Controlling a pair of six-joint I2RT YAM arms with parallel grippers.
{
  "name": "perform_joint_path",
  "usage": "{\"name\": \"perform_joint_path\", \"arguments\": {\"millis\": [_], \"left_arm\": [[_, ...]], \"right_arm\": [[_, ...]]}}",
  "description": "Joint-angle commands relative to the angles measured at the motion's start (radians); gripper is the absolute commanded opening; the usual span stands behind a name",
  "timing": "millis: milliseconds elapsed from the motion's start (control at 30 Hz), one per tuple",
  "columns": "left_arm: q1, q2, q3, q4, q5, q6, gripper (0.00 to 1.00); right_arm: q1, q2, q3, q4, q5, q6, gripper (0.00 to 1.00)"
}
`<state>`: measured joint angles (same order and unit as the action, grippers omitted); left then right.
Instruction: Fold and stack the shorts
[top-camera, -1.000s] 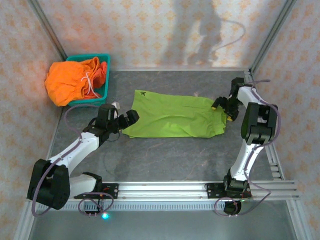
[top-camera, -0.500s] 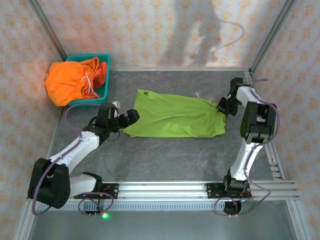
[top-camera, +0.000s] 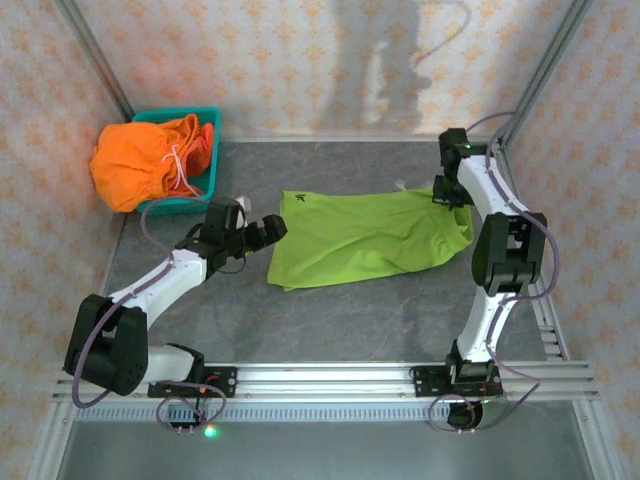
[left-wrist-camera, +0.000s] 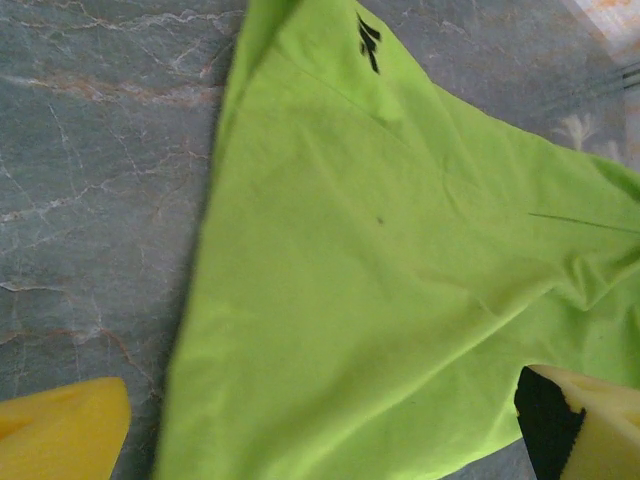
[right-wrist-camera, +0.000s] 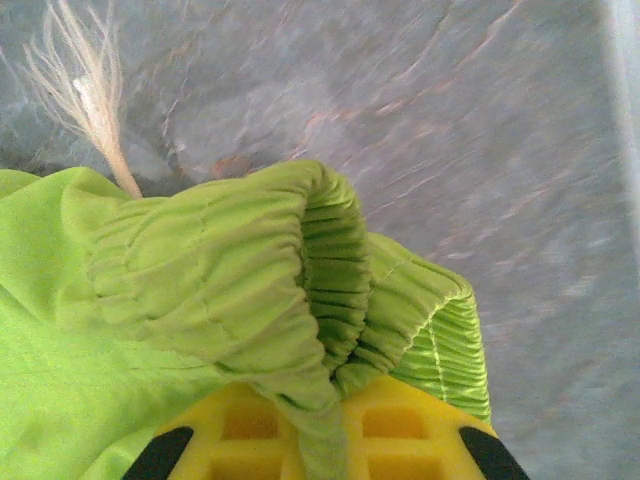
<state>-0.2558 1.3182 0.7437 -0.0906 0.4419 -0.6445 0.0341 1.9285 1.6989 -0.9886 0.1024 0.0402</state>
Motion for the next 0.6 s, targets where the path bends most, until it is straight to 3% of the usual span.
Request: {"name": "perform_joint_path", "arguments": {"millis": [0,300,567], "left_arm": [[-0.006,-0.010,0.008,-0.009,0.009,0.026,1.00],[-0.009,-0.030,-0.027,0.011,0.006,0.013,1.00],[-0.010,-0.043,-0.047,0.016,0.000,0.010,1.00]], "right_arm": [[0.030,-0.062,0.100,-0.120,0.245,-0.075,0.01],[0.157,-0.008,0.296,-0.269,0.605,-0.177,0.02],[0.293,0.091,0.449,-0.457,0.810,-0.089,0.03]]}}
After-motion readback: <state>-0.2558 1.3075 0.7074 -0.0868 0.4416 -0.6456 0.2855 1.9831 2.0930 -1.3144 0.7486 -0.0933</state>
